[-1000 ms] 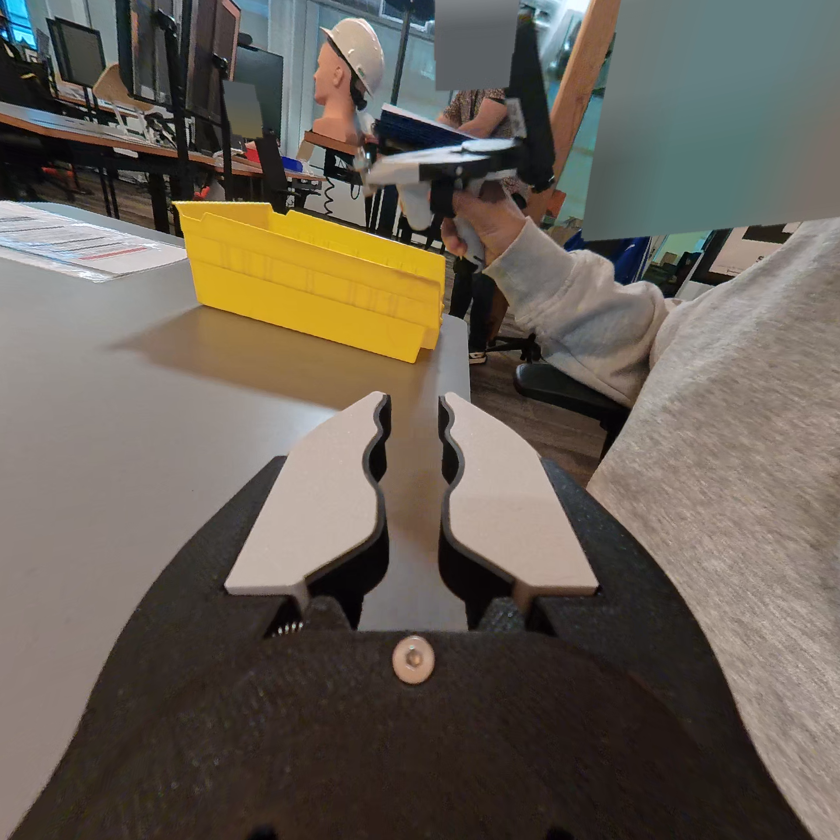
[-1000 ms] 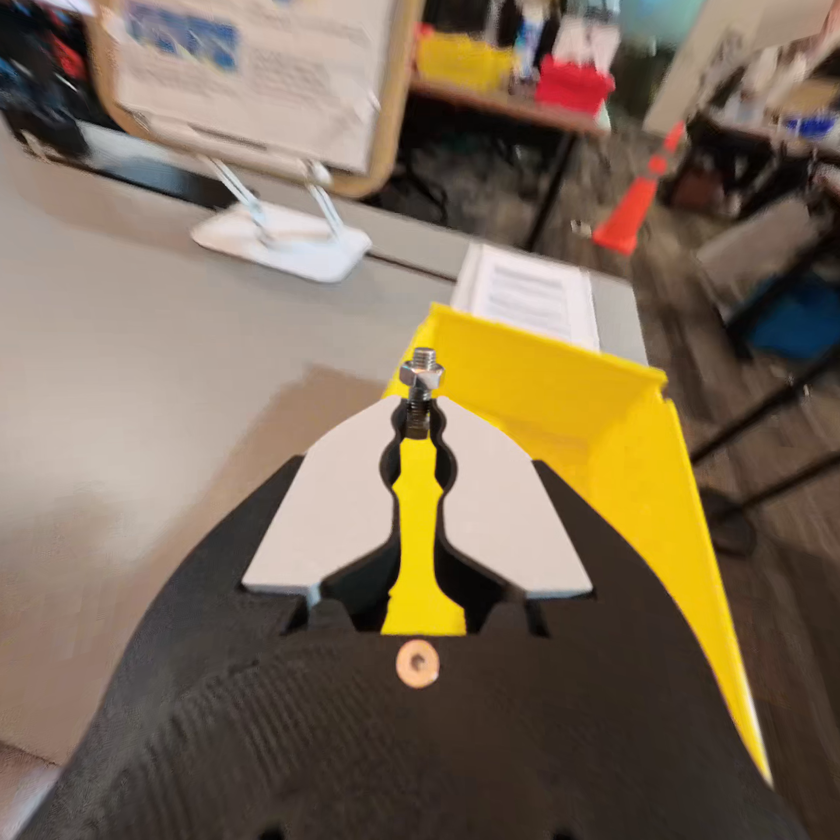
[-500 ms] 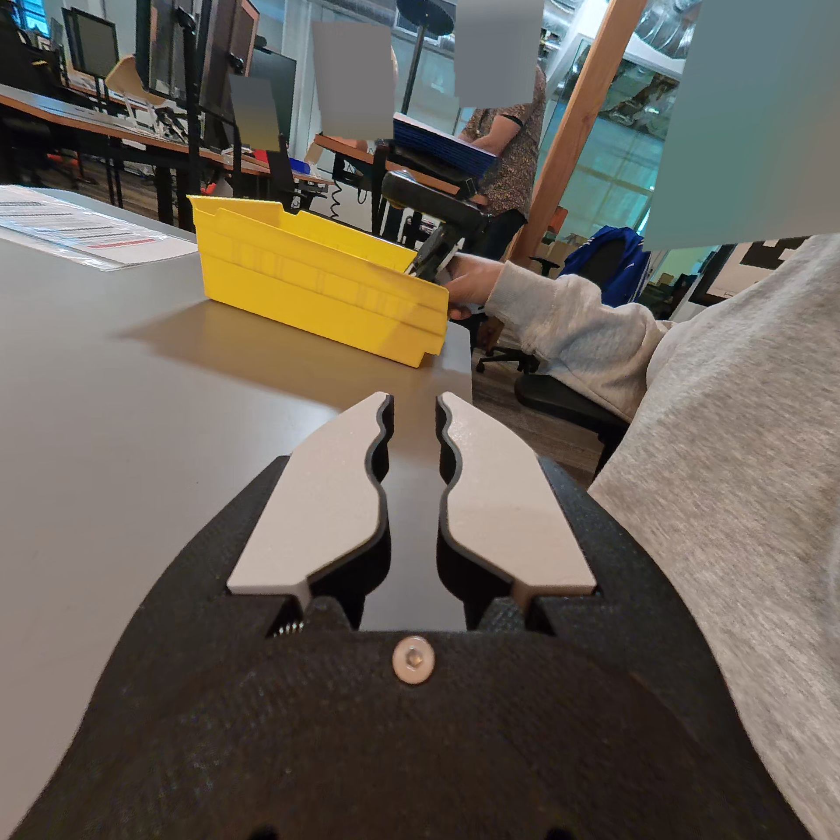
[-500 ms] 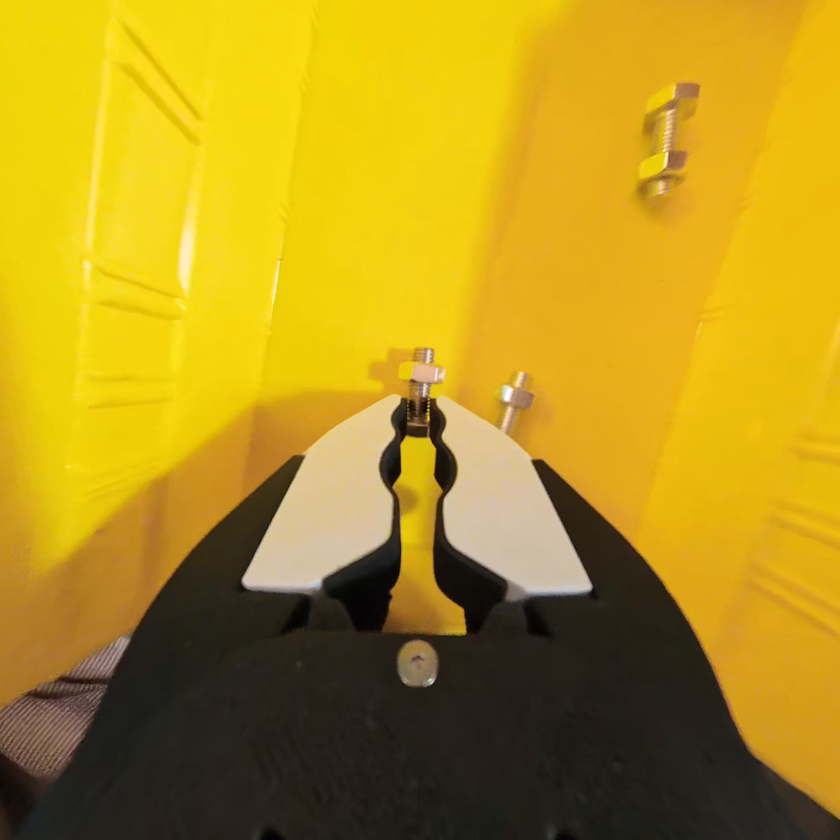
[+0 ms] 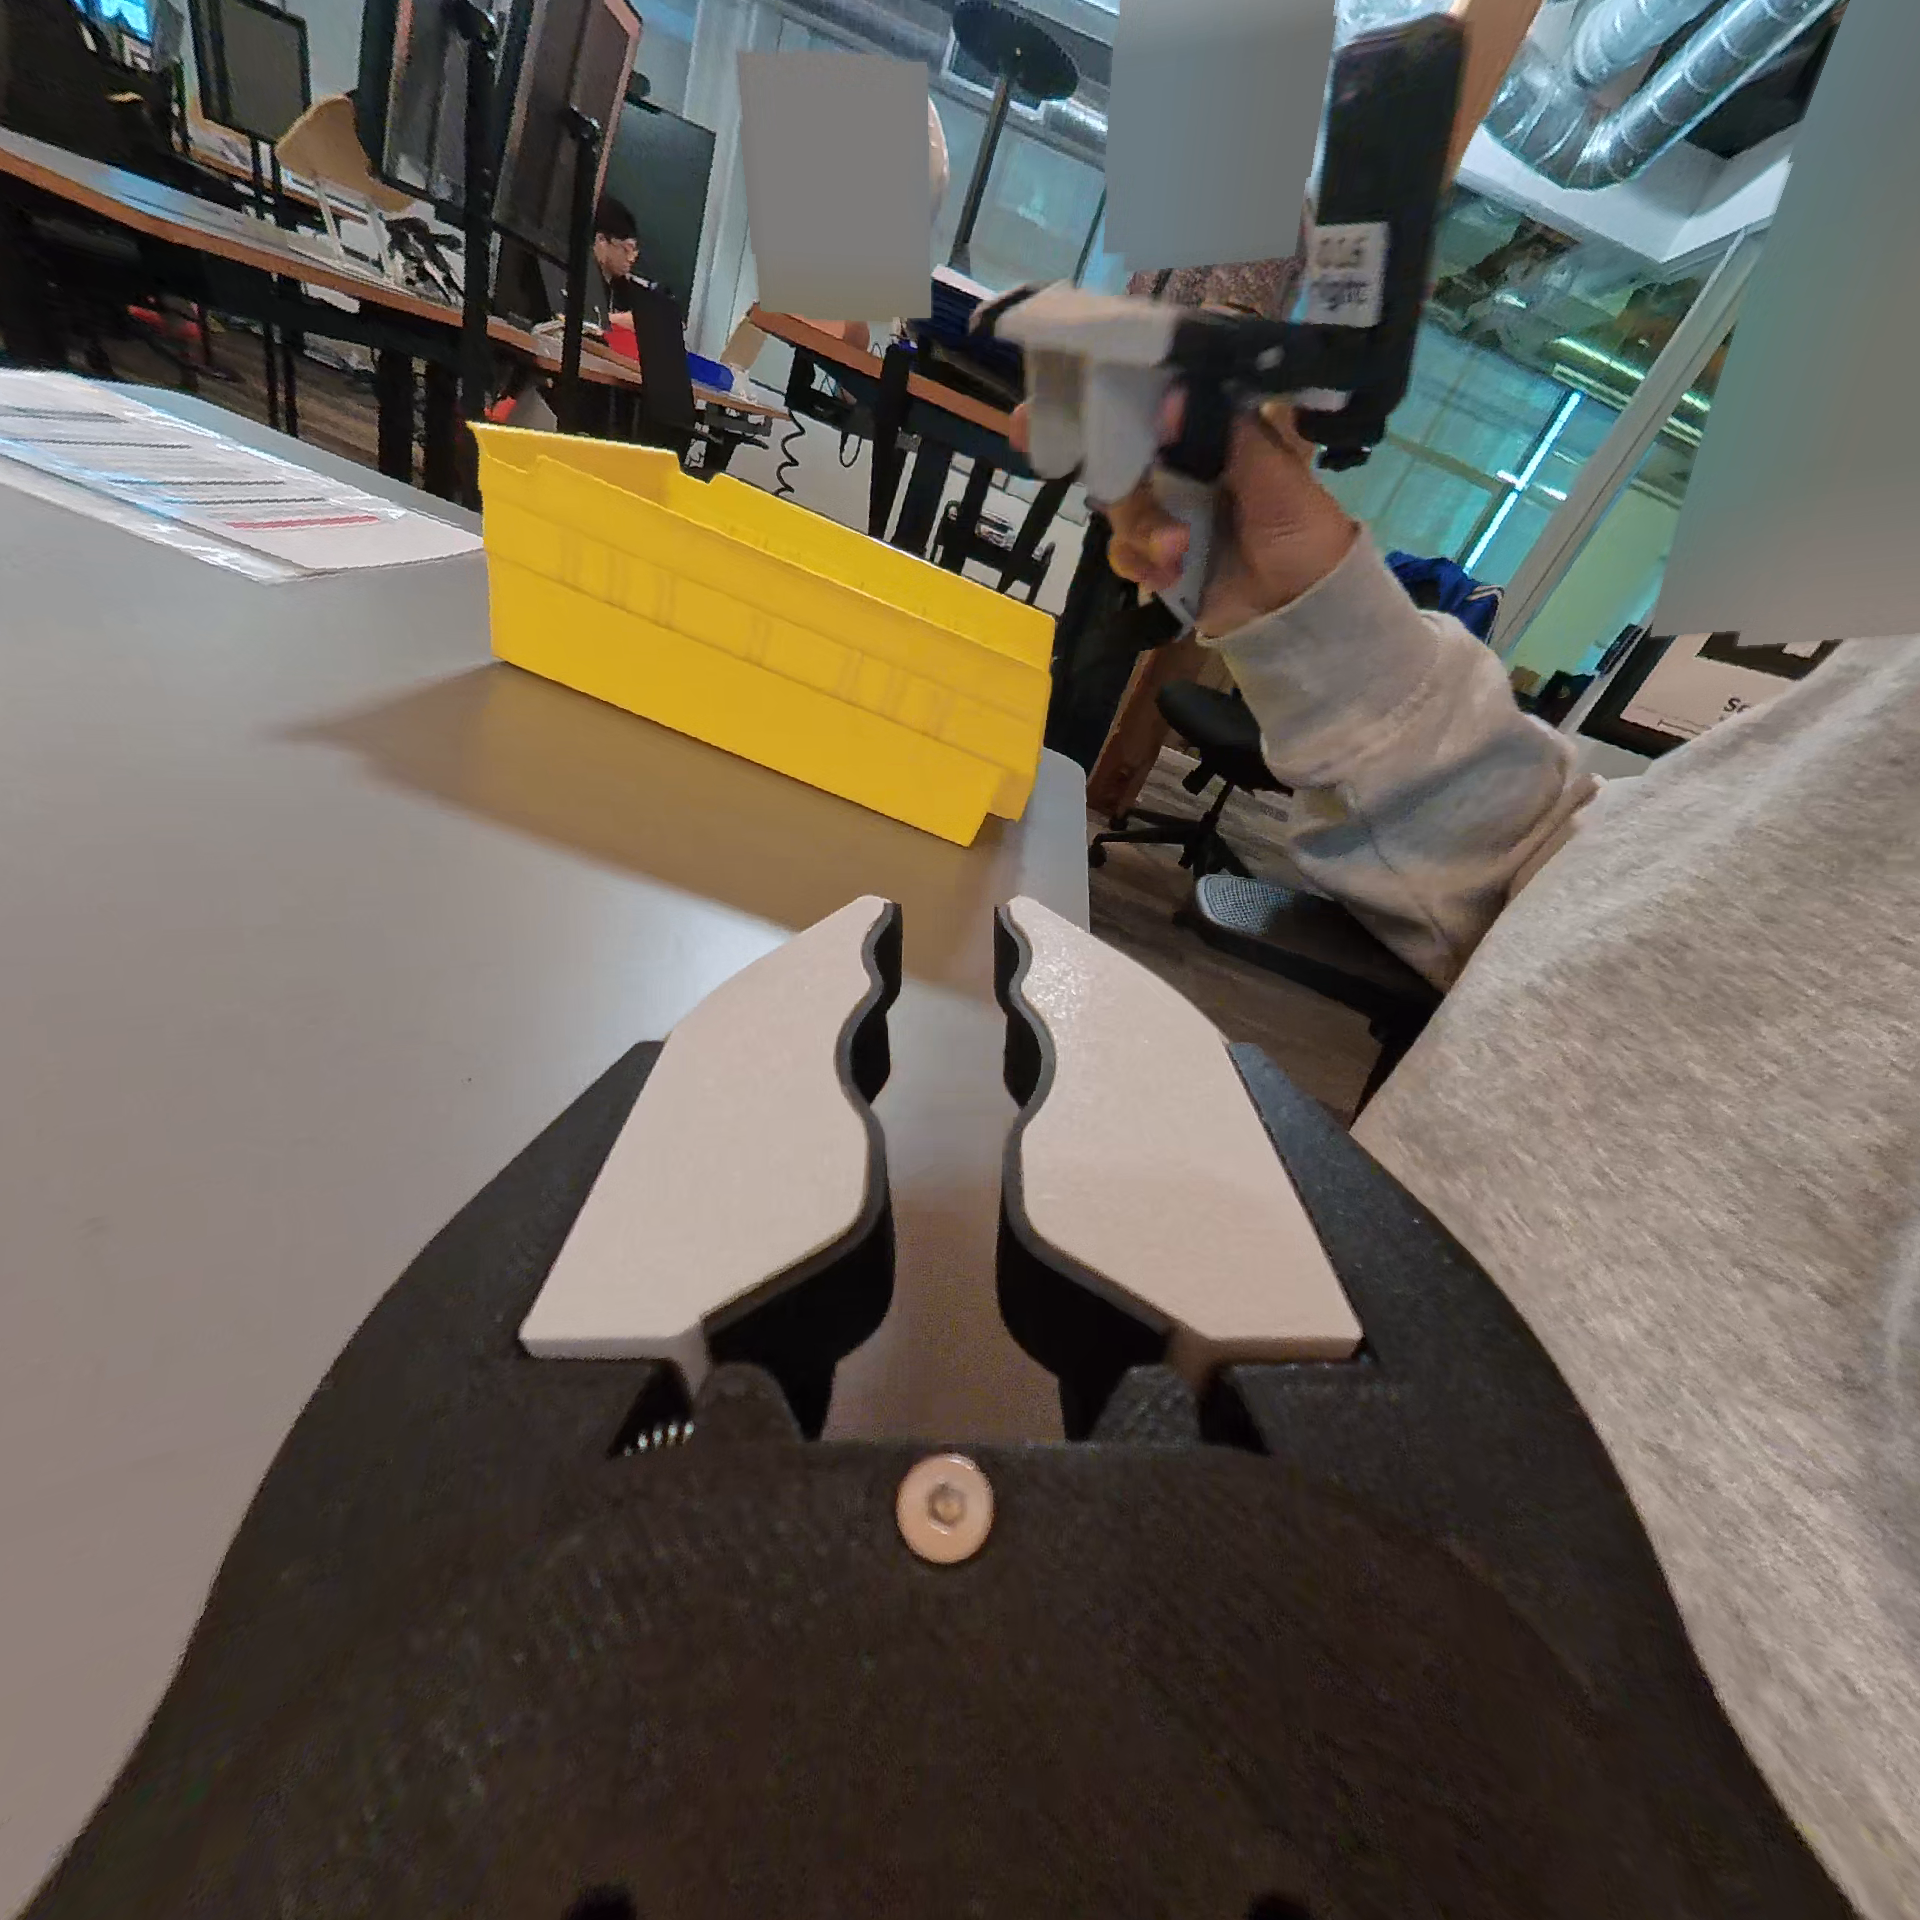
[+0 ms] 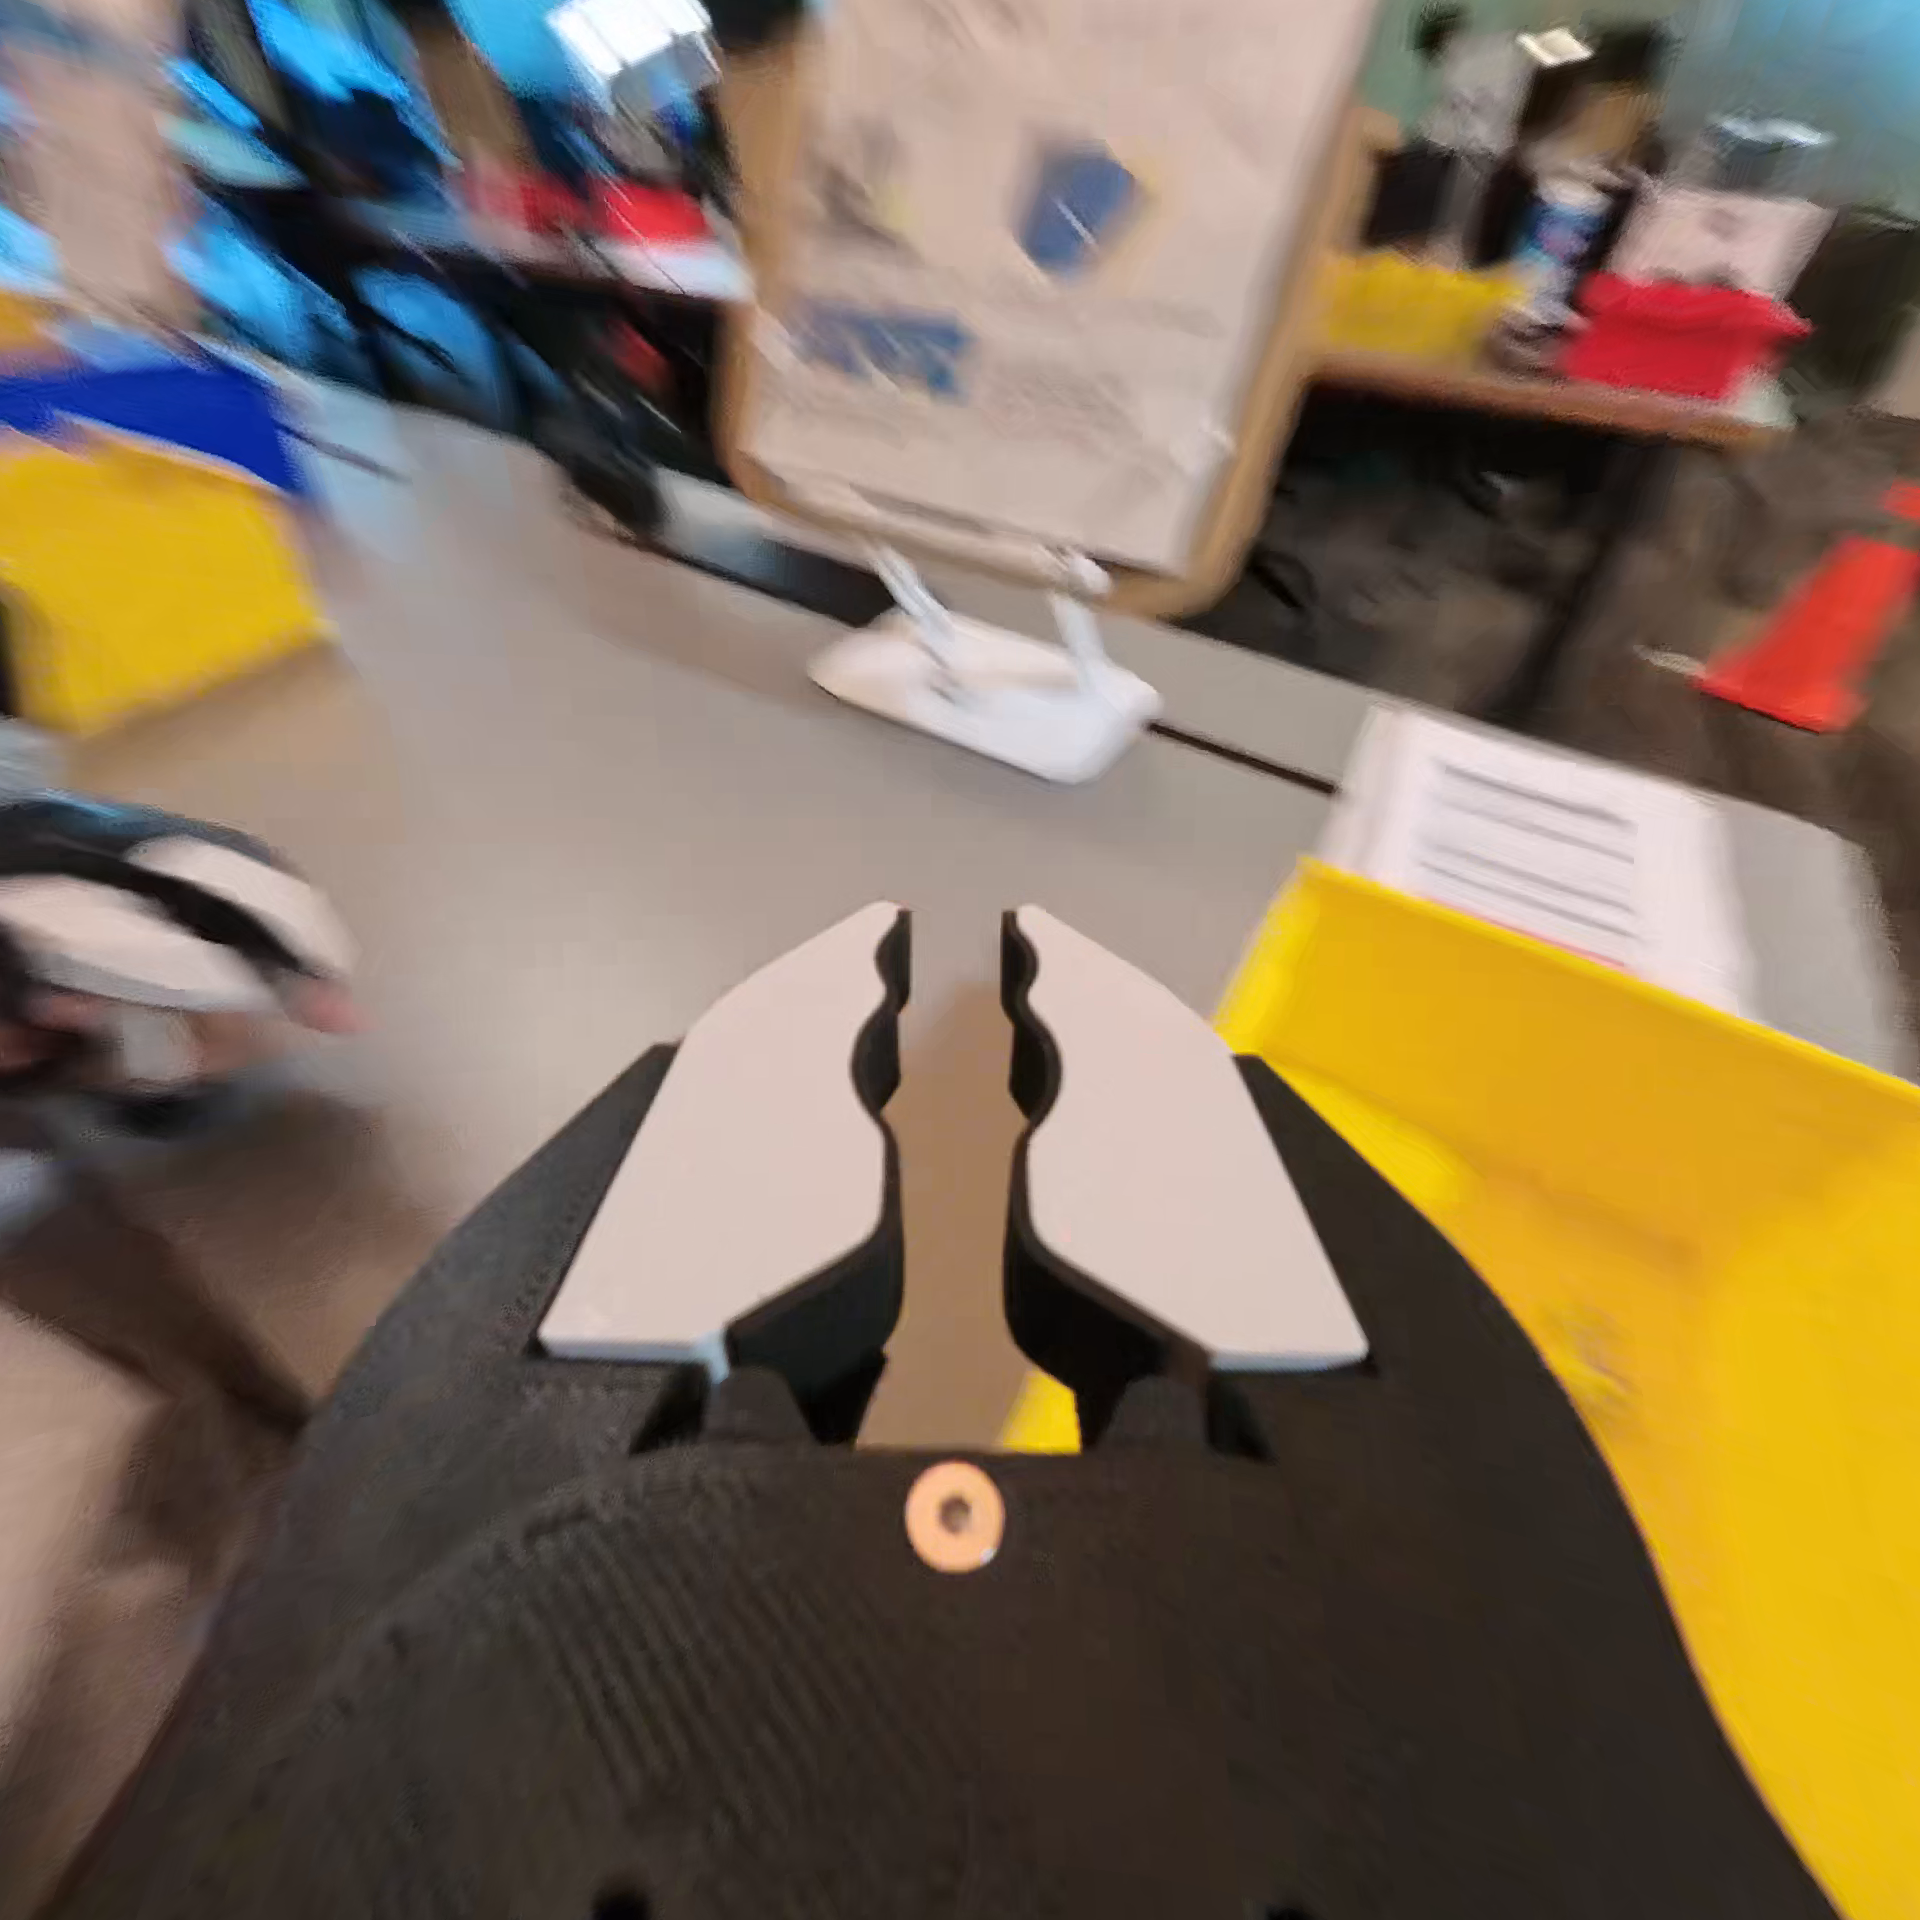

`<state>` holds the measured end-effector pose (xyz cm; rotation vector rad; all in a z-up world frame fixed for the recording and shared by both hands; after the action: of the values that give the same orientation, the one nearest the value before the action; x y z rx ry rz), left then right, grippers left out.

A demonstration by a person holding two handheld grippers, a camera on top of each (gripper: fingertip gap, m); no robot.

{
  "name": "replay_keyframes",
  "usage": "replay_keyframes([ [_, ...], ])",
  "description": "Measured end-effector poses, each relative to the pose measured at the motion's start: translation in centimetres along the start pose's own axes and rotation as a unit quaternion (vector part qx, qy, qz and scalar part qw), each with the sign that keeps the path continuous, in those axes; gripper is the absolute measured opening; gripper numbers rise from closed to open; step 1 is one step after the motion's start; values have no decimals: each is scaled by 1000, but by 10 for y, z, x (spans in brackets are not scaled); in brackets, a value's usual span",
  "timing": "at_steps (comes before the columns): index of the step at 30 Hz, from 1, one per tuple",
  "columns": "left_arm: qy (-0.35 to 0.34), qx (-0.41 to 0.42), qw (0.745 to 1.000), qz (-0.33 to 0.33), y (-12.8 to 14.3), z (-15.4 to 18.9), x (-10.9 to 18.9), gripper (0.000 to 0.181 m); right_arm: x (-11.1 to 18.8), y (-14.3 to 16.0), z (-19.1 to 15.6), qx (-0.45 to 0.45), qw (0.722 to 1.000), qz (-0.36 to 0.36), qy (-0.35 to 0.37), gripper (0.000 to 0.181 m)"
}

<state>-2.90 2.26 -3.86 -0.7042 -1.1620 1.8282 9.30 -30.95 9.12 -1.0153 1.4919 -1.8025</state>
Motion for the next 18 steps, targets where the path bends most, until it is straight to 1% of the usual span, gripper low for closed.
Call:
replay_keyframes([
  [1,-1,4,1000,2,0,-1,0,17,-4,-8,-19,-29,997,43,-57,17],
  [3,-4,9,1000,6,0,-2,1,17,-17,-15,-58,-79,974,112,-183,19],
  [4,-4,10,1000,8,-1,-2,1,17,-25,-12,-76,-89,961,125,-232,20],
  [5,-5,10,1000,9,-1,-2,1,17,-36,-4,-93,-87,952,121,-268,22],
  [6,-5,7,1000,9,-1,-2,1,17,-47,7,-107,-77,948,101,-292,23],
  [9,-16,-14,1000,7,-3,-3,4,17,-80,49,-136,-57,947,15,-317,22],
  [11,-29,-29,999,14,-7,-3,8,17,-93,69,-147,-71,939,-15,-337,22],
  [13,-46,-39,998,34,-18,-4,16,18,-99,78,-151,-96,933,-29,-345,21],
  [15,-77,-55,993,67,-39,-4,31,18,-102,81,-150,-120,929,-26,-349,22],
  [16,-99,-71,989,85,-55,-3,43,18,-103,82,-148,-129,929,-25,-346,22],
  [18,-162,-126,972,118,-90,-2,82,18,-104,85,-143,-143,930,-23,-337,22],
])
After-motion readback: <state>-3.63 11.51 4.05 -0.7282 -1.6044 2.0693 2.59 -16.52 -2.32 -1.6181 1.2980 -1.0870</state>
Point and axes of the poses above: each gripper's, where its closed fingertips meet, x back along the fingers, y out of its underside, z = x × y across the jaws, the point moved 10 cm from there along x, back along the fingers, and after that the axes turned 4 degrees about x, right-handed, at the moved point
